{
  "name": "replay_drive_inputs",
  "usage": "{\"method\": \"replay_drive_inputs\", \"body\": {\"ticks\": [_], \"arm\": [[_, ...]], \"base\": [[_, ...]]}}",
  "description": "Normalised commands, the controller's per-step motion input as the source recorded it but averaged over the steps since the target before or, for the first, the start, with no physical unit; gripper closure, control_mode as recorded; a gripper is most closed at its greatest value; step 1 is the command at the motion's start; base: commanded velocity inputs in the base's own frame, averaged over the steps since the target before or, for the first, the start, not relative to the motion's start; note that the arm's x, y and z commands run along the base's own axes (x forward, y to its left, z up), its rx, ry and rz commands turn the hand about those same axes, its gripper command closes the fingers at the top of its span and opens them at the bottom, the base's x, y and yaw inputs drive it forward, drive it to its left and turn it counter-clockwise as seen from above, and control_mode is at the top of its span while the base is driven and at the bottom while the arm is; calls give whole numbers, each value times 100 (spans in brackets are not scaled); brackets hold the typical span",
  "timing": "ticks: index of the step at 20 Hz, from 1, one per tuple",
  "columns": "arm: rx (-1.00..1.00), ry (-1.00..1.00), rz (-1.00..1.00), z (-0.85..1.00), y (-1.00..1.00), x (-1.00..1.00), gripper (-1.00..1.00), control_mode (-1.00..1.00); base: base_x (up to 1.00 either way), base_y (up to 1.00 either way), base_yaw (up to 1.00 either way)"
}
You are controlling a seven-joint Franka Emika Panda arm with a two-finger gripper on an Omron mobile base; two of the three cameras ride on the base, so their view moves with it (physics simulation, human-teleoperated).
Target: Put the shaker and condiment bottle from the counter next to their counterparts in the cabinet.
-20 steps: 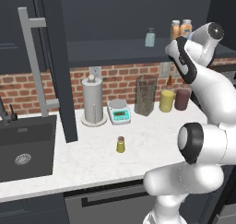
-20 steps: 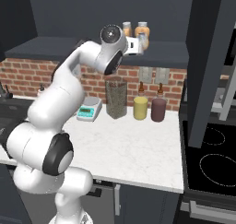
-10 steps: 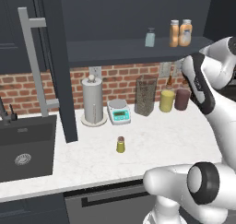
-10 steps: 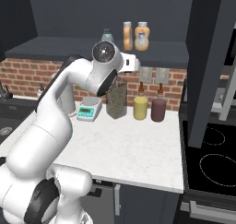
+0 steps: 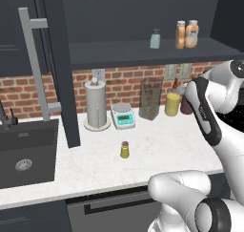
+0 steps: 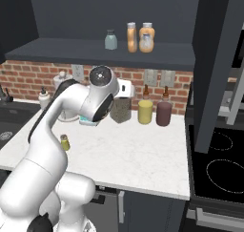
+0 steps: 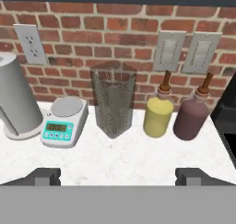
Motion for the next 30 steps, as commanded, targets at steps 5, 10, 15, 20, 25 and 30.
{"method": "replay_drive_inputs", "body": {"ticks": [5,10,15,20,25,30], "arm": [[7,9,9,-53,26,-22,-100,-100],[7,9,9,-45,30,-26,-100,-100],[1,7,9,-43,41,-23,-100,-100],[0,2,17,-43,49,-16,-100,-100],[0,-6,21,-53,45,-30,-100,-100],[0,-25,21,-55,33,-36,-100,-100]], "base": [[0,0,0],[0,0,0],[0,0,0],[0,0,0],[0,0,0],[0,0,0]]}}
